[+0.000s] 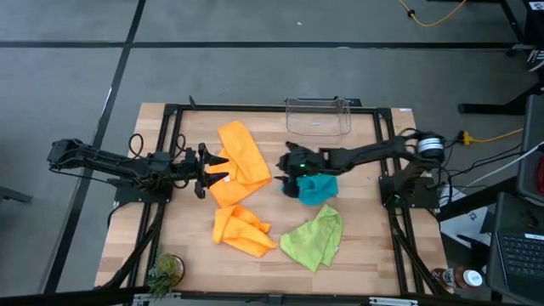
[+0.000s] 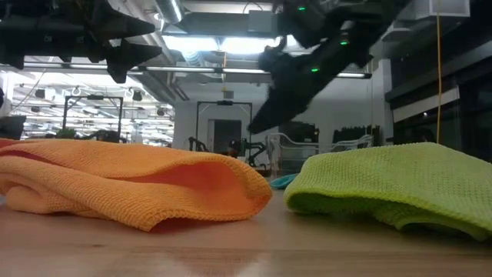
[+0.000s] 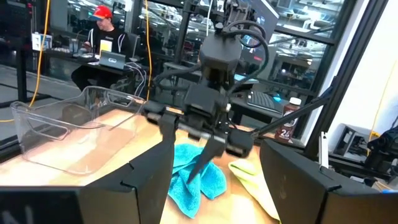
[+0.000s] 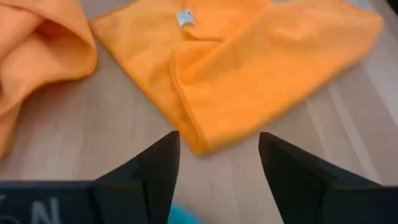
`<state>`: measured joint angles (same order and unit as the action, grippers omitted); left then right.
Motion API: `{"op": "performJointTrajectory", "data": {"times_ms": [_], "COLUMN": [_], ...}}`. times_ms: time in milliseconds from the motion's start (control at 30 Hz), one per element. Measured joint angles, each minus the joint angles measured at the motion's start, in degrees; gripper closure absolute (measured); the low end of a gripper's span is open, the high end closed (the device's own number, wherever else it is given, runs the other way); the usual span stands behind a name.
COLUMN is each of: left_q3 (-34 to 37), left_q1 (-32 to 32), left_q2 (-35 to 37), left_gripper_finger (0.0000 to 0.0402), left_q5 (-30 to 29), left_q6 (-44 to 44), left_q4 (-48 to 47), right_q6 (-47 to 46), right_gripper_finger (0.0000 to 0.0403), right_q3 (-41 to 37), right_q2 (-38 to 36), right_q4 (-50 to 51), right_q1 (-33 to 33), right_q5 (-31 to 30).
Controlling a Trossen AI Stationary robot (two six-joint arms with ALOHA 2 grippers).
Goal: Fold microfiber towels
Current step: Move the bottom yellow microfiber cloth to the right of the table
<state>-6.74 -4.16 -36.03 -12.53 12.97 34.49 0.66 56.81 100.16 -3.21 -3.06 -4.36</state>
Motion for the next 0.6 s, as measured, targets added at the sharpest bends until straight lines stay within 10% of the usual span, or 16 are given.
{"op": "performJointTrajectory", "data": {"times_ms": [600], "left_q3": [0.0], "left_q1": [0.0], "left_q2": [0.0], "left_gripper_finger": [0.017], "left_q5": [-0.5], "left_q6": [0.0], "left_q4": [-0.8], "right_q6": [10.5], "right_gripper_finger": [0.0182], "right_q3": [27.5], "right_q2": [26.9], "right_q4": [1.4], "right_q1": [3.0], "right_q5": [2.5]}}
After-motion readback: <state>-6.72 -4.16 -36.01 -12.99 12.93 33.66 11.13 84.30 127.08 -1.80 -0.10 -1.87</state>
